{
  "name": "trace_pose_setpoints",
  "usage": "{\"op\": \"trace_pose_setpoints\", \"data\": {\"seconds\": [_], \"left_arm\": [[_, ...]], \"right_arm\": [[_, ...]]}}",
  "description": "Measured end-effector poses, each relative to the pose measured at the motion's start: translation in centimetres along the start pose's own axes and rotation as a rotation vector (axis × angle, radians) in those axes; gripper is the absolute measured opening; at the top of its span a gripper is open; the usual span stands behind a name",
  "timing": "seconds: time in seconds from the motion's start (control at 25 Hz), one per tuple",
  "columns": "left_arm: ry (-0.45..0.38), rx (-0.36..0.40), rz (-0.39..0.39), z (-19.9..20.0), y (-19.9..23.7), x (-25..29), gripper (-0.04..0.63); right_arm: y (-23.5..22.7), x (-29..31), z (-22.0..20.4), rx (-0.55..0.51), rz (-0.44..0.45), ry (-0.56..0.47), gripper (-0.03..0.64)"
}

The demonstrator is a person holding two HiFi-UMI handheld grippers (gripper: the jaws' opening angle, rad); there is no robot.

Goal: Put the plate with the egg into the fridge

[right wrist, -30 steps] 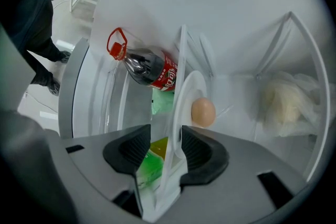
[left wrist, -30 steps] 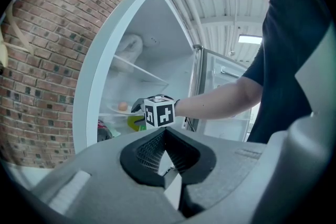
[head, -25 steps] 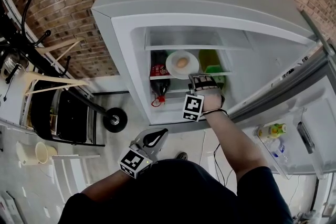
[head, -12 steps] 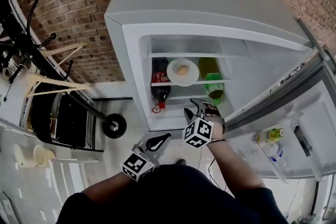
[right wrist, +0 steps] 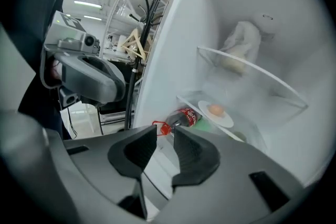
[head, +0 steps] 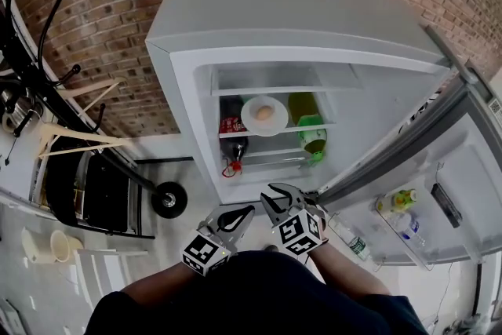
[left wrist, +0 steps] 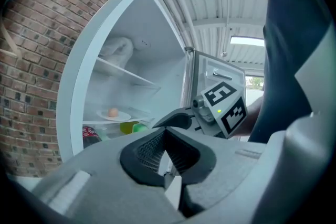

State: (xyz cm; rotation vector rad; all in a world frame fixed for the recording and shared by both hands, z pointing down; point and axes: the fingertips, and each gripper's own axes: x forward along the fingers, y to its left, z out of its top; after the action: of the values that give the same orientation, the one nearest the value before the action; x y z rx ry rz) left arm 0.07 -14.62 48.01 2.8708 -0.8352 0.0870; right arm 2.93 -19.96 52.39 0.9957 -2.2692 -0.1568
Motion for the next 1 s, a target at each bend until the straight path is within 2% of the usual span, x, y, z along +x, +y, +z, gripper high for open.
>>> {"op": "trace_pose_setpoints", "data": {"seconds": [0.2,0.4,0.6,1.0], "left_arm": [[0.003,0.009,-0.005,0.2,-0.3,0.1,0.005],[0.010,0.018,-0.019,0.2,-0.8,0.3,0.005],[0.013,0.024,-0.024,0.2,-1.2,0.5,0.005],[0.014,0.024,-0.024,0.1,-1.4,0.6,0.005]], "right_arm": [[1.8,-2.2,0.3,0.205,0.077,-0.124,0.034],[2.5,-4.6,2.7,0.311,0.168,-0.263,0.011],[2.4,-5.4,2.9,0.430,0.180,-0.338,0.011],[2.8,-5.4,2.4,0.437,0.168,-0.346,0.009]]}}
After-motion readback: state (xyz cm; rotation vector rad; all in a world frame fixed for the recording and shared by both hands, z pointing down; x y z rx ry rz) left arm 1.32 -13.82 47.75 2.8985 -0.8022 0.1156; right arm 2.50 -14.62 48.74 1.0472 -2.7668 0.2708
